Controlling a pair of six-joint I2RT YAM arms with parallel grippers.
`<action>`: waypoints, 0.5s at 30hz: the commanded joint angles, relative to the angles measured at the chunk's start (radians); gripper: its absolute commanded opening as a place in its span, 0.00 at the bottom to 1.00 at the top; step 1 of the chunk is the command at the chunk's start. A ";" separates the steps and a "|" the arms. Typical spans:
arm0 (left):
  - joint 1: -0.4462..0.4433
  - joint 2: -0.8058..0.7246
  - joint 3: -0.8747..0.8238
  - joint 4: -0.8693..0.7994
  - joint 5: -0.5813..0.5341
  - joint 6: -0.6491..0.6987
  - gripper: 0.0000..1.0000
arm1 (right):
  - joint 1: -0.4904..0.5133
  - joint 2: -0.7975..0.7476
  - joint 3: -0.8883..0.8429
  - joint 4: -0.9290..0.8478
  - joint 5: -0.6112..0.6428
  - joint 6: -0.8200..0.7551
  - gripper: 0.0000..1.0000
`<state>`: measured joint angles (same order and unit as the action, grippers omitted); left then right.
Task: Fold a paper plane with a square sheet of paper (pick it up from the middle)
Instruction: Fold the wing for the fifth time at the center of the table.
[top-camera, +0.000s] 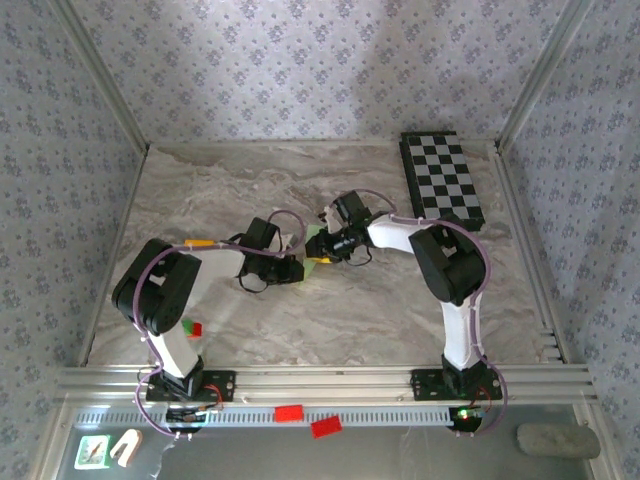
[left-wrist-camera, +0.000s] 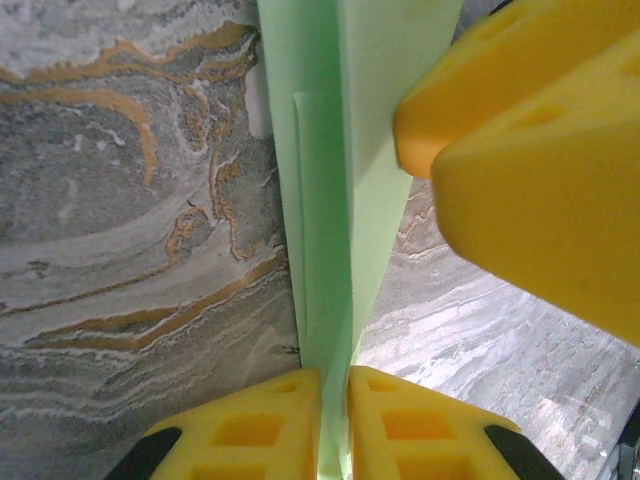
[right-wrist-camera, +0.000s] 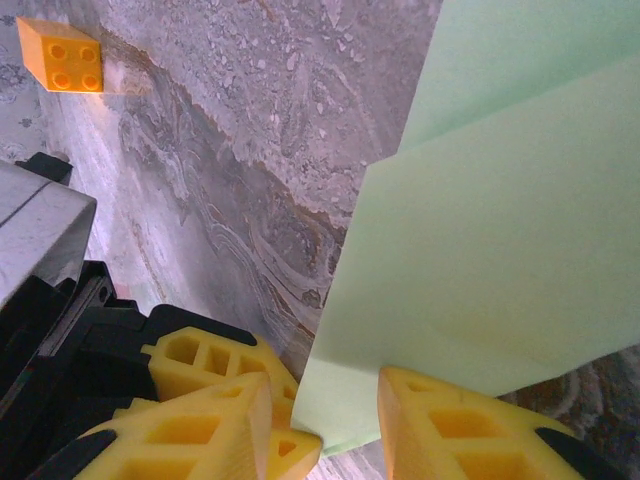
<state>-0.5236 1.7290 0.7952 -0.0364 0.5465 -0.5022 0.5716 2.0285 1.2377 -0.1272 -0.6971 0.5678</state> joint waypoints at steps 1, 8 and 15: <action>-0.001 0.032 -0.022 -0.023 -0.013 0.013 0.17 | 0.010 0.033 0.035 -0.018 -0.018 0.003 0.34; -0.001 0.043 -0.019 -0.030 -0.020 0.019 0.17 | 0.011 0.051 0.050 -0.049 -0.006 -0.007 0.34; -0.001 0.049 -0.017 -0.036 -0.022 0.024 0.16 | 0.013 0.070 0.073 -0.078 0.002 -0.020 0.34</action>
<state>-0.5232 1.7313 0.7948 -0.0338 0.5495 -0.4988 0.5751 2.0758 1.2850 -0.1581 -0.6964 0.5667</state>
